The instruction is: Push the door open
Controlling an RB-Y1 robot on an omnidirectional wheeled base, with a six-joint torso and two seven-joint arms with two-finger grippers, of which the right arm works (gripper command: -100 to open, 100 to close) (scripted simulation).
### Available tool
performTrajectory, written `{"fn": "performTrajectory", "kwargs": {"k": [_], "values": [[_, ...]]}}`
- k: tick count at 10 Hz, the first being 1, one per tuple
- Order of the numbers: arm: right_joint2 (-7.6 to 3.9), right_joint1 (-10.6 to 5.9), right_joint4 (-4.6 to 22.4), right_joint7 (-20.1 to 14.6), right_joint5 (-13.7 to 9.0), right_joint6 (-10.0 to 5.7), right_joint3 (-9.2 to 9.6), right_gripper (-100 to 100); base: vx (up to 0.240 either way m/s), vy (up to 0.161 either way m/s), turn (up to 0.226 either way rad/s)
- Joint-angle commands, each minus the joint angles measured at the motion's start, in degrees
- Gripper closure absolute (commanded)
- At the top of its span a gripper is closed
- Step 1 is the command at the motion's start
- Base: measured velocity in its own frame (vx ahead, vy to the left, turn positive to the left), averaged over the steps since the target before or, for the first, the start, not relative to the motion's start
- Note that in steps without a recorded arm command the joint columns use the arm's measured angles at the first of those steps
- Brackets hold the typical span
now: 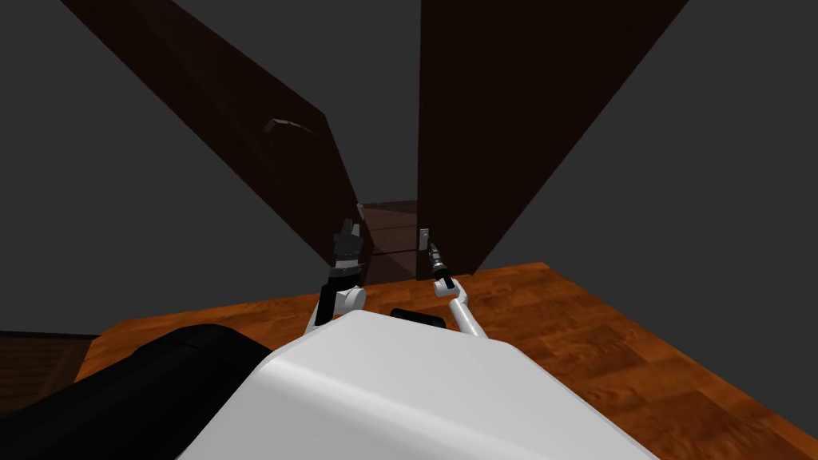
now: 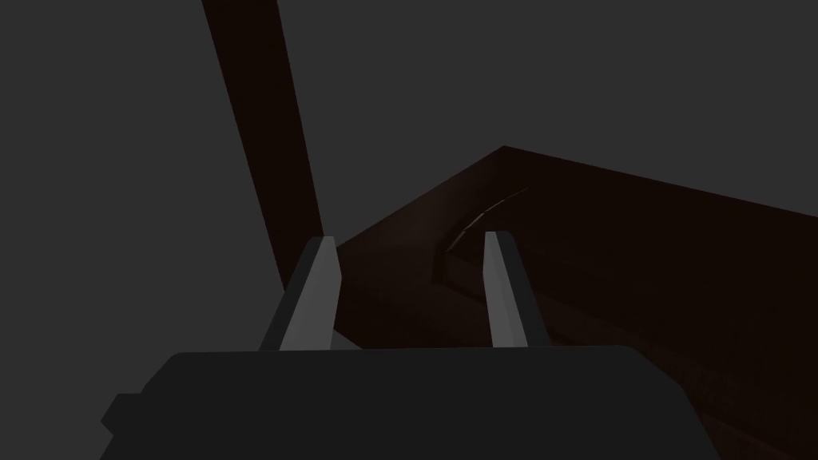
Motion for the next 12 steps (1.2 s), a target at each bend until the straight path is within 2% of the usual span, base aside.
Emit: {"fn": "performTrajectory", "kwargs": {"k": [1,3,4,6,7,8,9,10,12], "values": [[-1.7,-0.14,0.21,0.02,-0.05,-0.05,-0.18,-100,0.085,0.009,0.018],[-2.94,-0.33,0.51,0.05,-0.11,-0.12,-0.44,-100,0.185,0.059,0.02],[-3.2,-0.44,0.68,0.06,-0.15,-0.17,-0.59,-100,0.163,0.049,0.018],[-2.81,-0.67,1.03,0.09,-0.22,-0.25,-0.89,-100,0.214,0.051,0.027],[-2.21,-0.77,1.18,0.11,-0.25,-0.29,-1.03,-100,0.187,0.045,0.014],[-1.07,-0.89,1.37,0.12,-0.3,-0.33,-1.19,-100,0.176,0.041,0.021],[-1.5,-0.71,1.33,0.24,-0.22,-0.42,-1.12,-100,0.079,0.023,0.005],[-1.5,-0.71,1.33,0.24,-0.22,-0.42,-1.12,100,-0.008,-0.003,-0.006],[-1.5,-0.71,1.33,0.24,-0.22,-0.42,-1.12,100,-0.014,-0.008,0.012]]}}
